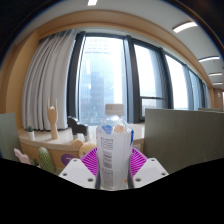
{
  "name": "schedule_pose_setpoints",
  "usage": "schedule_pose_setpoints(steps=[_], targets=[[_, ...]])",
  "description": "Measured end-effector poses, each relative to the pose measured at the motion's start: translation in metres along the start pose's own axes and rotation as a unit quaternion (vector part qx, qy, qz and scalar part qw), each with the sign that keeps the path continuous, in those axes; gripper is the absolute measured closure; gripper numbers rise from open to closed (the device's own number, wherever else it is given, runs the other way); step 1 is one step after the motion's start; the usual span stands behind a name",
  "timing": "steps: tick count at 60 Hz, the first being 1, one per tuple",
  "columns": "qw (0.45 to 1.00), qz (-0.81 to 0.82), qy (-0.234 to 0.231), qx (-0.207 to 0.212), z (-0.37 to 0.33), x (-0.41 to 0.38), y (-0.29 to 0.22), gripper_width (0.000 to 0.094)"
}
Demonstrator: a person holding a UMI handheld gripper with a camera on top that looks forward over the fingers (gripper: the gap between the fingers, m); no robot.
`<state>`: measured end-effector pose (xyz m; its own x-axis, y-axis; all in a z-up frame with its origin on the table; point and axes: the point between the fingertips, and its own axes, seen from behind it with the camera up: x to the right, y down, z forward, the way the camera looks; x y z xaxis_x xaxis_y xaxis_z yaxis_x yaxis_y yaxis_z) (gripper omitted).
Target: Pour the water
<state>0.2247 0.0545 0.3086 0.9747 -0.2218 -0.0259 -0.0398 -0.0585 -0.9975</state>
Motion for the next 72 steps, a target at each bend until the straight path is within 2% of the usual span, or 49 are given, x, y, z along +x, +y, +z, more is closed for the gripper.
schedule_pose_setpoints(steps=[10,22,27,41,43,55,66,72], targets=[[0.998,-0.014,0.053,-0.015,0.007,0.073,0.028,0.0571],[0.994,-0.016,0.098,-0.05,0.027,0.128,0.099,0.0548],[0.993,-0.012,0.106,-0.059,0.034,0.137,0.129,0.0548],[0.992,-0.006,0.089,-0.094,0.043,0.135,0.207,0.0545],[0.994,-0.009,0.089,-0.066,0.044,0.133,0.199,0.0547],[0.995,-0.006,0.088,-0.049,0.036,0.133,0.202,0.0548],[0.995,-0.004,0.089,-0.053,0.035,0.133,0.203,0.0402],[0.993,0.0,0.084,-0.079,0.022,0.135,0.212,0.0239]])
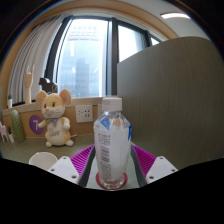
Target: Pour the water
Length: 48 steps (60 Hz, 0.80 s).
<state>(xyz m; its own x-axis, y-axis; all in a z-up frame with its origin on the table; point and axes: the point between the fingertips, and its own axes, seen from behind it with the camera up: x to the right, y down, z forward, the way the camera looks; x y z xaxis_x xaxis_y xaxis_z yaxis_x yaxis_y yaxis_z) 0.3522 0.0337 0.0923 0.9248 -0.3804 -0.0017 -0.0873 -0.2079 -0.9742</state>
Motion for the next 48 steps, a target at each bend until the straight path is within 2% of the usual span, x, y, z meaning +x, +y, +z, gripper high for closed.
schedule_pose_setpoints(steps=[12,25,36,48], targets=[[0.999,0.019,-0.017,-0.041,-0.042,-0.006,0.033,0.0221],[0.996,-0.04,-0.015,-0.081,-0.132,-0.029,0.082,0.0219],[0.99,-0.064,-0.068,-0.103,-0.204,-0.095,0.107,0.021],[0.984,-0.06,-0.148,-0.083,-0.273,-0.181,0.092,0.0208]])
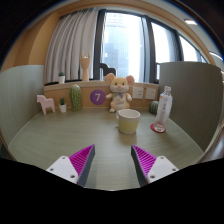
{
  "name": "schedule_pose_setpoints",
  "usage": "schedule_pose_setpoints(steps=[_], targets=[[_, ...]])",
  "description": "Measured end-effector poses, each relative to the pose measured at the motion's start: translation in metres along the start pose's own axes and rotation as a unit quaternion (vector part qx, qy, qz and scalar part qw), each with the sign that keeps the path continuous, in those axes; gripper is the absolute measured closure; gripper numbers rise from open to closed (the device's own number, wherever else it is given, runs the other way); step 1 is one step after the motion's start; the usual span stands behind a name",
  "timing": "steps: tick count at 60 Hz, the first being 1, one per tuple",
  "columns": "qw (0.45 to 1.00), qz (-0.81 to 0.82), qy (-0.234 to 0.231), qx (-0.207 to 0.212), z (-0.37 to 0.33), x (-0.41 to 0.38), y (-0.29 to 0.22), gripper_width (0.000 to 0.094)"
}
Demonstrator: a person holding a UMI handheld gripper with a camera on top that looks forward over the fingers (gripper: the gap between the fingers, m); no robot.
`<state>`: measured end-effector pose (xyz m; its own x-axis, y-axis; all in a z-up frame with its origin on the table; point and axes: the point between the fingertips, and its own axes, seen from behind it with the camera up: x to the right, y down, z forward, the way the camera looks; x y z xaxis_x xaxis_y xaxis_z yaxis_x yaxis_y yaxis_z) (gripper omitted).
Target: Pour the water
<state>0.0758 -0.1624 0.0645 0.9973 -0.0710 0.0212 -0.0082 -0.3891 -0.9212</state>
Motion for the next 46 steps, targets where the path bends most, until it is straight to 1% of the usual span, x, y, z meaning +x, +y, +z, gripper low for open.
schedule_pose_setpoints(steps=[7,16,25,34,46], targets=[[0.999,-0.004,-0.036,0.013,-0.025,-0.045,-0.014,0.0208],[0.998,-0.005,-0.055,0.036,-0.052,-0.082,-0.033,0.0207],[0.997,-0.02,-0.065,0.047,-0.07,-0.105,-0.045,0.0209],[0.994,-0.025,-0.088,0.064,-0.085,-0.127,-0.053,0.0209],[0.991,-0.029,-0.113,0.069,-0.1,-0.148,-0.054,0.0209]])
